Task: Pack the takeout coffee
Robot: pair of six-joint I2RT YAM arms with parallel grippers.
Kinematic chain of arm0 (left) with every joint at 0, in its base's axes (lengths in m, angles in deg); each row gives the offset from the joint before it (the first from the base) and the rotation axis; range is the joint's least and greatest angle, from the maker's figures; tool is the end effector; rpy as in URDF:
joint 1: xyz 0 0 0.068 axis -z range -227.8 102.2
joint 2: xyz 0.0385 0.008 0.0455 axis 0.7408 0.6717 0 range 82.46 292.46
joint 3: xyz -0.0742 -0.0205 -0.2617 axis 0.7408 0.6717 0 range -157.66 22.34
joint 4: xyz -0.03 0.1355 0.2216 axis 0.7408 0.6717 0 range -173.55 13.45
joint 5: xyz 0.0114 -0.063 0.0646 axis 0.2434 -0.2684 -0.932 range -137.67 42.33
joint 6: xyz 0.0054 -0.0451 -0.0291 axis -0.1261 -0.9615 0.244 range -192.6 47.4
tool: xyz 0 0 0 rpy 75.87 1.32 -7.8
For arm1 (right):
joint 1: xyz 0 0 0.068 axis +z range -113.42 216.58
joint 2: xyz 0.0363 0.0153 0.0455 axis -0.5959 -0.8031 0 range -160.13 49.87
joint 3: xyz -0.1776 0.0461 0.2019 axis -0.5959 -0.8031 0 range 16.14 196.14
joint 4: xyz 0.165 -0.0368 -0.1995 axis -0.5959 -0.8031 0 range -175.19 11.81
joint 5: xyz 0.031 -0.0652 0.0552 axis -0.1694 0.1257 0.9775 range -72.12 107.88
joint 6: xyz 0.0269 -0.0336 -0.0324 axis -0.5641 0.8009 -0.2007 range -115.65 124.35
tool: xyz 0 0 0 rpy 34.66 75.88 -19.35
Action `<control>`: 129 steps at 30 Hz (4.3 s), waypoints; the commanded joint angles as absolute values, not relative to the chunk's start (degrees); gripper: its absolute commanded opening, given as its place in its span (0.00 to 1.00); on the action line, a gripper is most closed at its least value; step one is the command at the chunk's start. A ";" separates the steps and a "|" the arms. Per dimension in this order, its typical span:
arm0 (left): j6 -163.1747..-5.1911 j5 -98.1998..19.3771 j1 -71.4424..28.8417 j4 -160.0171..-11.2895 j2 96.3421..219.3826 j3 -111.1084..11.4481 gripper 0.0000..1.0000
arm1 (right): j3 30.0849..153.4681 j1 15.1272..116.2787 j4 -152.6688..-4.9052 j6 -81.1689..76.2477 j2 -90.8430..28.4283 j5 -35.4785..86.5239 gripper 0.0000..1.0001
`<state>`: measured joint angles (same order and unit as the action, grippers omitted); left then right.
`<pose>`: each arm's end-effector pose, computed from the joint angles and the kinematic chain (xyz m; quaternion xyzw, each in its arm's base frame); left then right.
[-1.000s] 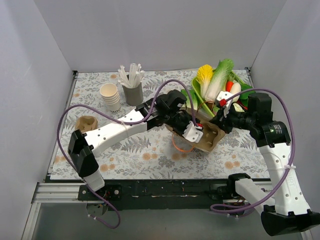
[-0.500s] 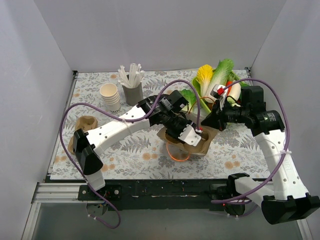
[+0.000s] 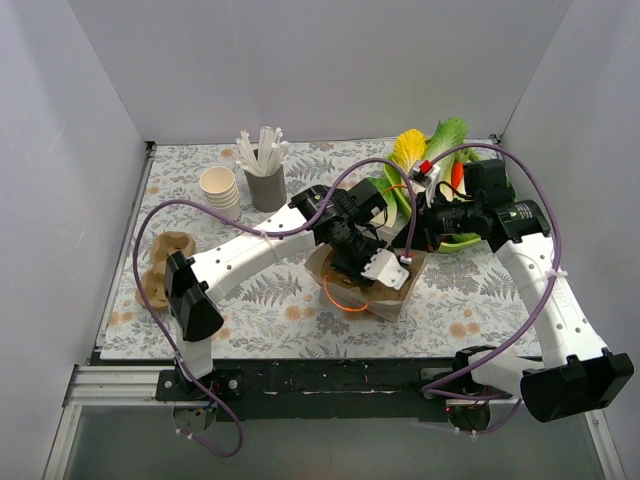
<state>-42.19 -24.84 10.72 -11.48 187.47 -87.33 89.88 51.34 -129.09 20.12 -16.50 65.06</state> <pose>0.1808 -0.3216 0.3494 0.7010 0.6588 -0.2349 0.1391 0.2069 0.0815 0.3787 -0.3741 0.7708 0.3646 0.3647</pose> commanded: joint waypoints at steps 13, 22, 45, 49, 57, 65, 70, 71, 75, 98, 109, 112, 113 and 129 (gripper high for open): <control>-41.75 -31.94 10.74 -7.17 191.96 -93.41 0.00 | 100.15 51.17 -130.13 18.77 -19.74 62.80 0.62; -39.29 -32.03 9.59 -4.80 194.43 -95.61 0.00 | 107.46 49.41 -131.72 20.44 -20.44 61.21 0.75; -46.24 -31.67 6.69 -5.15 194.16 -92.27 0.00 | 108.51 41.94 -123.64 20.18 -12.53 53.74 0.87; -46.15 -32.82 6.43 -4.89 194.60 -92.09 0.00 | 108.34 40.97 -123.36 20.61 -12.53 53.83 0.87; -46.93 -34.92 6.25 -4.80 196.10 -90.16 0.00 | 105.97 40.44 -122.58 20.87 -11.65 54.88 0.87; -50.63 -32.38 5.46 -7.16 195.75 -87.62 0.00 | 103.78 40.44 -122.67 21.49 -11.21 55.59 0.87; -51.07 -35.89 5.46 -8.58 196.27 -83.84 0.00 | 102.72 40.36 -121.79 21.23 -11.21 55.85 0.87; -51.07 -37.11 5.46 -8.32 196.88 -83.75 0.00 | 102.63 40.44 -121.61 21.14 -11.21 55.94 0.87; -51.33 -38.36 5.46 -8.49 197.68 -83.13 0.00 | 101.84 40.36 -121.87 21.32 -11.03 56.03 0.87; -60.03 -35.55 5.55 -19.12 191.27 -72.76 0.50 | 101.57 40.44 -121.96 20.79 -11.30 56.82 0.86; -65.92 -30.54 5.46 -23.15 186.97 -74.34 0.87 | 100.61 40.36 -121.44 20.70 -11.56 57.26 0.86; -68.03 -29.75 5.37 -26.23 185.56 -73.82 0.98 | 99.55 40.36 -121.00 20.70 -11.47 57.34 0.86; -68.90 -29.66 5.37 -27.11 184.59 -73.73 0.98 | 98.85 40.36 -120.91 20.70 -11.39 57.61 0.86; -85.34 -11.93 -3.06 -38.18 178.26 -78.74 0.98 | 95.07 40.36 -118.62 18.95 -11.82 60.77 0.85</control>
